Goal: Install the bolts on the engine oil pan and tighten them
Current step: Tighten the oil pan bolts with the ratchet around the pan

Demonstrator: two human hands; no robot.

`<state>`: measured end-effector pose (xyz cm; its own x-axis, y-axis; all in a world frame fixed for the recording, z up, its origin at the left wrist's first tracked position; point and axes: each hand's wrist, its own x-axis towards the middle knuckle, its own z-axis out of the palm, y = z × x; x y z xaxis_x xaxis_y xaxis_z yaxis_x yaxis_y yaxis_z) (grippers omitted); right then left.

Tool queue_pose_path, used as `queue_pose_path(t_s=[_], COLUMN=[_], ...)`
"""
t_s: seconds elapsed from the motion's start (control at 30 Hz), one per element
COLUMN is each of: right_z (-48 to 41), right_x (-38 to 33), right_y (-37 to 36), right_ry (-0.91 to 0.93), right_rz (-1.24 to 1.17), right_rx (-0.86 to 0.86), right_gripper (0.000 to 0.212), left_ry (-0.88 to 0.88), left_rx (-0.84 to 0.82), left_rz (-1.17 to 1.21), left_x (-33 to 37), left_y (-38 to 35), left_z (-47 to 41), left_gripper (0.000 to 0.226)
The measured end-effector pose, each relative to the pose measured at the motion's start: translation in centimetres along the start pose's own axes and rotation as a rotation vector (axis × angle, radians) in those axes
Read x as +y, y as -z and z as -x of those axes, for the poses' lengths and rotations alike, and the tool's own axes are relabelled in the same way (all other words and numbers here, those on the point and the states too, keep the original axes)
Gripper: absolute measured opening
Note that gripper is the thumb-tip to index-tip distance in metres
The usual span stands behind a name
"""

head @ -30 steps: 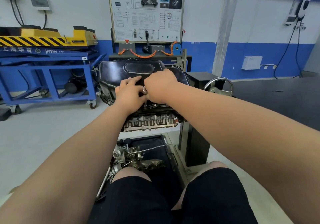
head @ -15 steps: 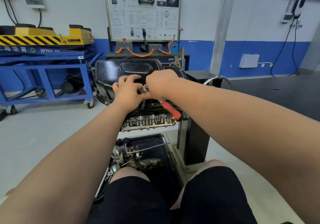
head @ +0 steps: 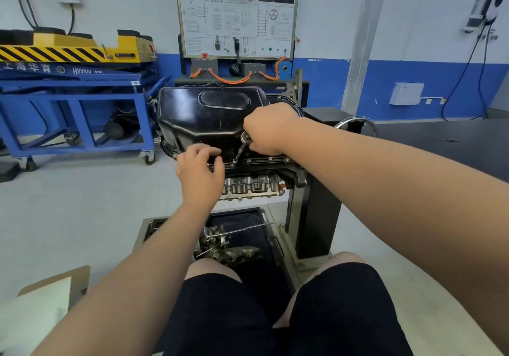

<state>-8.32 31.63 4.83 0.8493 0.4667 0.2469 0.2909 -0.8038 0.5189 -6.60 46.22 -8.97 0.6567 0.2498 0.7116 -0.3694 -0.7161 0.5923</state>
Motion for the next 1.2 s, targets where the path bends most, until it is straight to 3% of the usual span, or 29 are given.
queue_pose_path(t_s=[0.13, 0.23, 0.37, 0.47, 0.7, 0.83, 1.0, 1.07, 1.2], right_z=[0.2, 0.5, 0.7, 0.7, 0.9, 0.8, 0.8, 1.1, 1.2], right_x=[0.1, 0.0, -0.5, -0.9, -1.2, -2.0, -2.3, -2.4, -1.9], right_y=[0.1, -0.3, -0.9, -1.0, -1.3, -1.5, -1.0, -0.6, 0.0], right_ry=[0.058, 0.115, 0.049, -0.009, -0.105, -0.195, -0.235, -0.179, 0.083], right_rz=[0.057, 0.079, -0.01, -0.067, -0.183, -0.361, -0.391, -0.318, 0.048], right_rx=[-0.004, 0.041, 0.102, 0.139, 0.151, 0.097, 0.04, 0.036, 0.151], right_gripper=[0.017, 0.017, 0.019, 0.023, 0.026, 0.017, 0.016, 0.017, 0.024], left_ry=[0.305, 0.466, 0.782, 0.956, 1.015, 1.053, 1.122, 1.153, 1.17], left_rx=[-0.131, -0.174, -0.394, -0.506, -0.466, -0.442, -0.416, -0.399, -0.379], left_rz=[0.335, 0.432, 0.618, 0.826, 1.248, 1.3, 1.352, 1.379, 1.428], left_x=[0.9, 1.1, 1.5, 2.0, 5.4, 6.2, 6.2, 6.2, 6.5], left_y=[-0.9, -1.1, -1.2, -1.5, -2.8, -3.1, -3.2, -3.1, -3.2], left_z=[0.7, 0.3, 0.5, 1.1, 0.5, -0.7, -1.1, -1.3, -1.5], left_gripper=[0.019, 0.02, 0.02, 0.034, 0.038, 0.02, 0.017, 0.023, 0.03])
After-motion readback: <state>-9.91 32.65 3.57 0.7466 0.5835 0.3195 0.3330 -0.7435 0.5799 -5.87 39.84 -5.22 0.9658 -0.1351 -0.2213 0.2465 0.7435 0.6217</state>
